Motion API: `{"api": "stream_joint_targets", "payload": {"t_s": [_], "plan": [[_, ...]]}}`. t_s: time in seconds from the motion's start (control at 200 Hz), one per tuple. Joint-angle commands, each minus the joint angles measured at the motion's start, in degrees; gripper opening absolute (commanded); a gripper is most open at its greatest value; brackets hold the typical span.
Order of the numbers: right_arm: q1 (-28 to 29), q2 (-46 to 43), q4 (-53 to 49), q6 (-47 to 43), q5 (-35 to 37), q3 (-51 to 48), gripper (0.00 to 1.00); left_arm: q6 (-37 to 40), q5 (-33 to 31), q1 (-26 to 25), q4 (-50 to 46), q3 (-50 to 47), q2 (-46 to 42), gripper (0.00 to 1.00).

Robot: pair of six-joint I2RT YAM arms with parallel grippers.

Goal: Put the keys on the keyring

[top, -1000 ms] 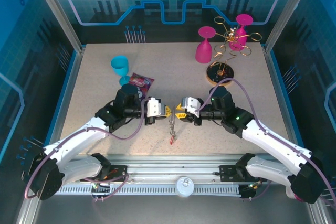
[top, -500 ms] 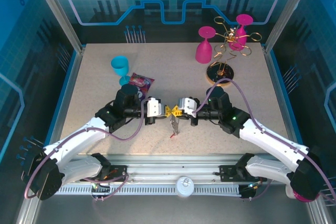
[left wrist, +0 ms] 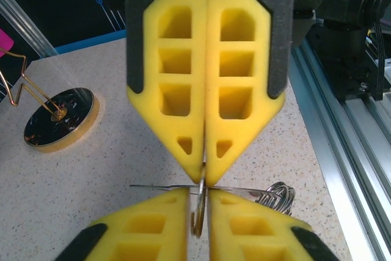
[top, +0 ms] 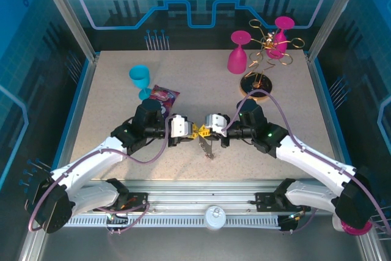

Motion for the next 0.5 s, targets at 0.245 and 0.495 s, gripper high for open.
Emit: {"api": "stream_joint_targets", "payload": {"t_s": [0.245, 0.495], "plan": [[0.26, -1.48, 1.83, 1.48, 1.62, -0.23, 0.23, 2.23, 0.19, -1.37, 0.62, 1.40, -1.63, 0.00], [-5.72, -10.07, 4.72, 13.95, 22.22, -7.34, 0.48, -4.99, -11.09, -1.41, -6.92, 4.68, -2.99, 0.00]]}}
